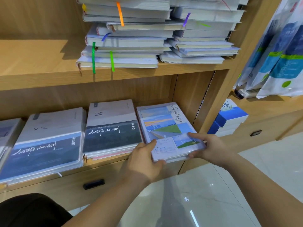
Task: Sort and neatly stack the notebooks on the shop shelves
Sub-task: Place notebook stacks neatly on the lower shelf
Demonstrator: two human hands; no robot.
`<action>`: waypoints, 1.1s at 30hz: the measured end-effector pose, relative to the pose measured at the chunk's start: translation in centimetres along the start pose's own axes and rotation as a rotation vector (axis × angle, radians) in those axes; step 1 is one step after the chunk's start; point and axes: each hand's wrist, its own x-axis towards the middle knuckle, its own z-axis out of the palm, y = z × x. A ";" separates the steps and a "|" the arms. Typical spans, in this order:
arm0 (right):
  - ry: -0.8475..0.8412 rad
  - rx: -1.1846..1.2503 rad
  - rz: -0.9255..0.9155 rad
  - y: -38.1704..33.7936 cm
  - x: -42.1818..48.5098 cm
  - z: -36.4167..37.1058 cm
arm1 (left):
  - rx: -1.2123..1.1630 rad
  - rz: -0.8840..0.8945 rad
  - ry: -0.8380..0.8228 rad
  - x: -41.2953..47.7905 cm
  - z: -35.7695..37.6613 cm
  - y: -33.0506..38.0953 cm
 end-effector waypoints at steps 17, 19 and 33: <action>0.082 0.077 0.007 0.6 0.4 1.2 | 0.172 0.030 -0.053 0.1 0.7 0.1; 0.005 0.051 -0.007 0.6 0.3 1.6 | 0.173 0.025 -0.060 0.0 0.8 0.1; -0.037 -0.138 -0.015 0.0 -4.3 0.6 | -0.252 -0.019 -0.100 -4.5 1.0 2.0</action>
